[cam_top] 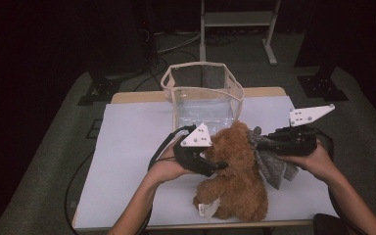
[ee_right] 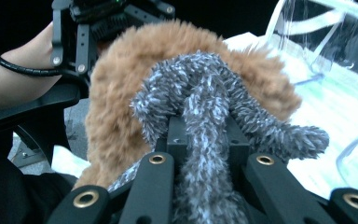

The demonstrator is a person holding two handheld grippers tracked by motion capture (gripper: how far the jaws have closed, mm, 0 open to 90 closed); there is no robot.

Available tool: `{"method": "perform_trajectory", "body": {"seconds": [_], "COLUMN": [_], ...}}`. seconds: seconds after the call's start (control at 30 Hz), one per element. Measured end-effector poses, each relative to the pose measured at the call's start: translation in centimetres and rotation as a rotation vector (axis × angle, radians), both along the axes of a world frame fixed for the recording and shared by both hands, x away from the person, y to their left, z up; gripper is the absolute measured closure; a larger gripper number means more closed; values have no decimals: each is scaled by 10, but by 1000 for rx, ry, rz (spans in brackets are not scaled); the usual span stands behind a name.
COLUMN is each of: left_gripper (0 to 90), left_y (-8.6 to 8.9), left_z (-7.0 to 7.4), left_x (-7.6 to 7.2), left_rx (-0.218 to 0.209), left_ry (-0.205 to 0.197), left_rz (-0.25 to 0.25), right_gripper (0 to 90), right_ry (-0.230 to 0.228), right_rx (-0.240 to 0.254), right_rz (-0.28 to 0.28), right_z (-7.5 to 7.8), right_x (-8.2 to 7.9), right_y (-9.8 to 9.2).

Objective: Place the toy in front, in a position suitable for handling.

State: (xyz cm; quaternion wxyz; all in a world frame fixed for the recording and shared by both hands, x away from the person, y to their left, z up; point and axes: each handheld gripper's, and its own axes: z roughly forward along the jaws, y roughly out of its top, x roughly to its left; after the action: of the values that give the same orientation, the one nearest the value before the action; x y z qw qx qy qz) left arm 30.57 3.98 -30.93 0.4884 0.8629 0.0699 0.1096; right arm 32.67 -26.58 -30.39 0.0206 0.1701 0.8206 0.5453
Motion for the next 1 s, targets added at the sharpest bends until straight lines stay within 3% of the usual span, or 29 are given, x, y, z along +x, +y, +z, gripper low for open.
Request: {"method": "perform_trajectory", "body": {"seconds": [0.2,0.5,0.73,1.0], "left_gripper": [291,291,293,302], "left_y": [-5,-13,-17,-18], "left_z": [1,3,2,2], "left_x": [-6,-16,-21,-21], "left_rx": [5,14,25,14], "left_ry": [-17,-31,-36,-30], "left_rz": [-21,-58,-84,-86], "right_gripper": [773,771,769,769], "right_ry": [-18,-7,16,33], "right_rx": [-9,-42,-78,-74], "right_rz": [27,133,204,186], "right_z": [20,43,44,43], "right_x": [2,9,14,16], "right_y": [5,32,57,47]}}
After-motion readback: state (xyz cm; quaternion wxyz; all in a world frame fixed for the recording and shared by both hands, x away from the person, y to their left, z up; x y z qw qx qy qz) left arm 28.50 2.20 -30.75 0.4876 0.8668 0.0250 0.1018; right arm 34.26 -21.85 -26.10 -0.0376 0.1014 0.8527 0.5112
